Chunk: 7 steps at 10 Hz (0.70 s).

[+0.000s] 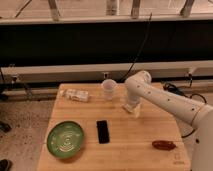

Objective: Wipe the white sponge on the table

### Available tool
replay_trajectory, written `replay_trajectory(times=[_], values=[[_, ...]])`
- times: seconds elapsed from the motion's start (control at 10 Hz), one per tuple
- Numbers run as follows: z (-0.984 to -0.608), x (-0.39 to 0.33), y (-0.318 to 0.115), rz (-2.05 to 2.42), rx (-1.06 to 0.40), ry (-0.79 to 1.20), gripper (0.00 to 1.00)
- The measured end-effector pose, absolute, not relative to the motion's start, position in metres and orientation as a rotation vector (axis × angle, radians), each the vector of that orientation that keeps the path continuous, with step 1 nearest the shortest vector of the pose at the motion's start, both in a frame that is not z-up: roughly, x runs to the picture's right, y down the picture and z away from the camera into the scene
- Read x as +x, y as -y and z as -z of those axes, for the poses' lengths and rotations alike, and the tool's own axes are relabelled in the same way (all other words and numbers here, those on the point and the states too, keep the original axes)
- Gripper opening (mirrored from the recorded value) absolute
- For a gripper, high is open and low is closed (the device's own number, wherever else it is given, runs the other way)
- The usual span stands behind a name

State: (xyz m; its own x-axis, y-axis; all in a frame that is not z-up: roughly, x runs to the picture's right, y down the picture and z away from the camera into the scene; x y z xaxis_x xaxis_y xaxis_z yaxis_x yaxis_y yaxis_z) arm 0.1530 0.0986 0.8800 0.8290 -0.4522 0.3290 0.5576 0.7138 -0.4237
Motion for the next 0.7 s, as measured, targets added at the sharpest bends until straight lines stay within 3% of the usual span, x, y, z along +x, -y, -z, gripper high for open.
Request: replay_trajectory(times=[0.5,0.6,0.7], values=[[-0.909,0.172,-0.086,0.56,-0.541,0.178,0.79],[-0.911,0.176,-0.087,0.555,-0.546,0.173,0.75],[-0.914,0.181,-0.086,0.55,-0.551,0.166,0.63]])
